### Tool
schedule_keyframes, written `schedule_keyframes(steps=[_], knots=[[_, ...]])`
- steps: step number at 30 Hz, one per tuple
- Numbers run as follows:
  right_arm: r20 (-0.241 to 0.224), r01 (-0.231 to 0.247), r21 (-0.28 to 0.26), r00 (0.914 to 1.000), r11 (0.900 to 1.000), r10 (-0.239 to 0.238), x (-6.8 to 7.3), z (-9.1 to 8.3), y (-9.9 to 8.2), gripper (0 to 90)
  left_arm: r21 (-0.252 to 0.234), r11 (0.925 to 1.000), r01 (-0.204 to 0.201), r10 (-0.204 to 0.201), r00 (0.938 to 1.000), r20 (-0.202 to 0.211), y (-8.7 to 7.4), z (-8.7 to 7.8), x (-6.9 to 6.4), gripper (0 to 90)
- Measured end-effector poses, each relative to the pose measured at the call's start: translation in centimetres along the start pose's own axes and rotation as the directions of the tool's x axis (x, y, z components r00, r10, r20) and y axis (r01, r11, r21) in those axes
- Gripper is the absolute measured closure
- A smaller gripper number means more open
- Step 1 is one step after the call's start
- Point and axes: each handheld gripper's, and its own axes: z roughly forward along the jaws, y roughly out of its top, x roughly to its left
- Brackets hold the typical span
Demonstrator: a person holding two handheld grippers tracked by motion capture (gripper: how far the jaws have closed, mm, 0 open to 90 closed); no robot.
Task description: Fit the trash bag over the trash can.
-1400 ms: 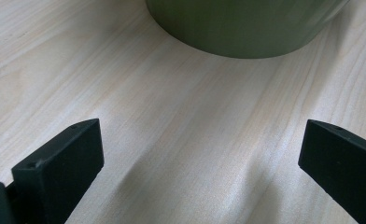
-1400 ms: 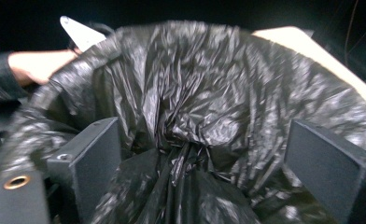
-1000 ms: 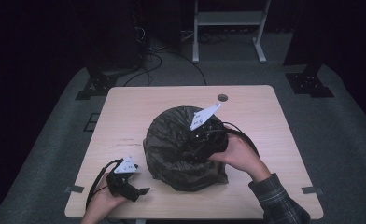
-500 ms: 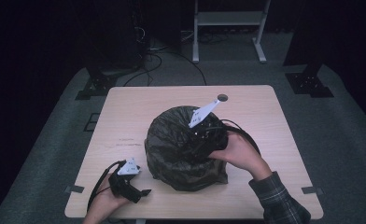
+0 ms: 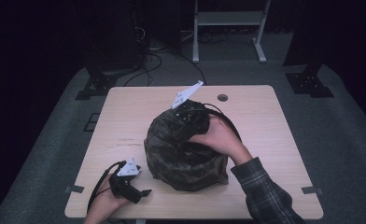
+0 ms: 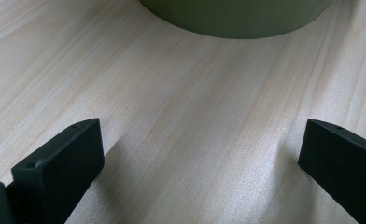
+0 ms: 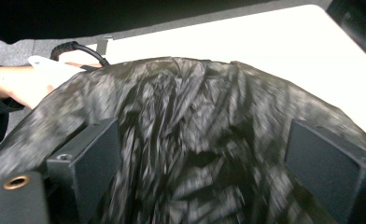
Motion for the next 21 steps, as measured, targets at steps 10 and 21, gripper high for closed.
schedule_keyframes(steps=[10,21], knots=[[-0.048,0.004,0.139,0.9988,0.9903,0.003,0.0,4.8,0.9,9.8,-0.009,1.0,0.0,0.0,1.0,0.002,-0.1,0.0,0.0,0.0],[-0.01,0.012,0.238,0.9999,0.9712,-0.01,0.0,6.6,0.8,9.7,-0.012,0.9999,0.0,0.0,1.0,0.002,-0.1,0.0,0.0,0.0]])
